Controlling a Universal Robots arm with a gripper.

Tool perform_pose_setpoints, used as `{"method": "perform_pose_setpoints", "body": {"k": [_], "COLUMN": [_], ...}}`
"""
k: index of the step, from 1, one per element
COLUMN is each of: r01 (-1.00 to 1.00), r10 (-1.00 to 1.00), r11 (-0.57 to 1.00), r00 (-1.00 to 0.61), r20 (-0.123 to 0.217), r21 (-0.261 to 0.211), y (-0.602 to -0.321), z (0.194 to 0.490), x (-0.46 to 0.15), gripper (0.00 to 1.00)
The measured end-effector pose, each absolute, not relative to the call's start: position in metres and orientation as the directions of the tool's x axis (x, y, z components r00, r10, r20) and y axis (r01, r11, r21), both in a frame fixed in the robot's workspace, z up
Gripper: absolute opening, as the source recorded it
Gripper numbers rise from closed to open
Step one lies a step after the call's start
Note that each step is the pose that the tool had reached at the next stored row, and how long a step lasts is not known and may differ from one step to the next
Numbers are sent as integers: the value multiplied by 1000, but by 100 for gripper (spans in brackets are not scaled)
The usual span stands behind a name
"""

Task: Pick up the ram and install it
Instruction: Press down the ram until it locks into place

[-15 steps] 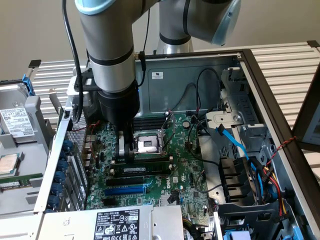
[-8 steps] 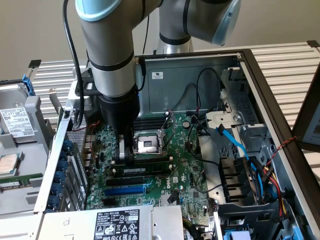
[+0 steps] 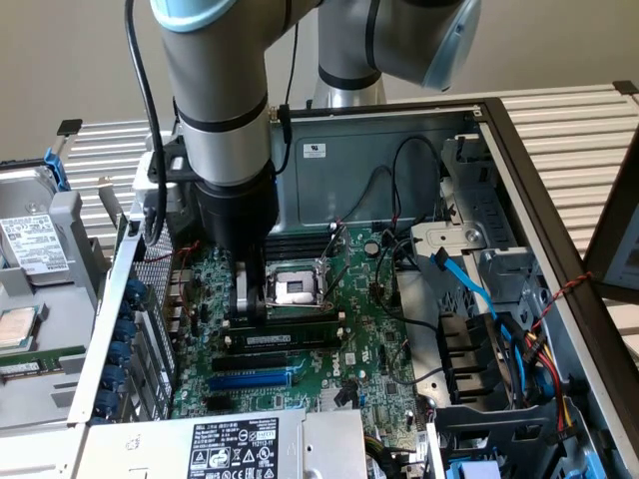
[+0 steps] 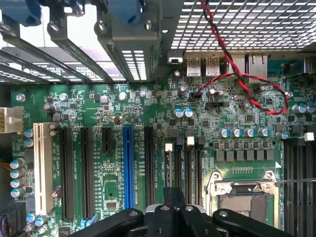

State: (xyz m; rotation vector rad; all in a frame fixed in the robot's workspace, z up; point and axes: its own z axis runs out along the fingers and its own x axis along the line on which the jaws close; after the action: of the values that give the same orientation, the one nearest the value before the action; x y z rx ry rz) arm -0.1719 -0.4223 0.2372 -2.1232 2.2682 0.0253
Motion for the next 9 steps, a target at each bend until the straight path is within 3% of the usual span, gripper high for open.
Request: {"method": "perform_pose_setpoints", "body": {"k": [9], "r01": [-997], "r10": [-997], "r11": [66], "r00": [-67], "r20": [-41], "r21": [35], "y": [-425], "z": [250], "x": [-159], "gripper": [11]}}
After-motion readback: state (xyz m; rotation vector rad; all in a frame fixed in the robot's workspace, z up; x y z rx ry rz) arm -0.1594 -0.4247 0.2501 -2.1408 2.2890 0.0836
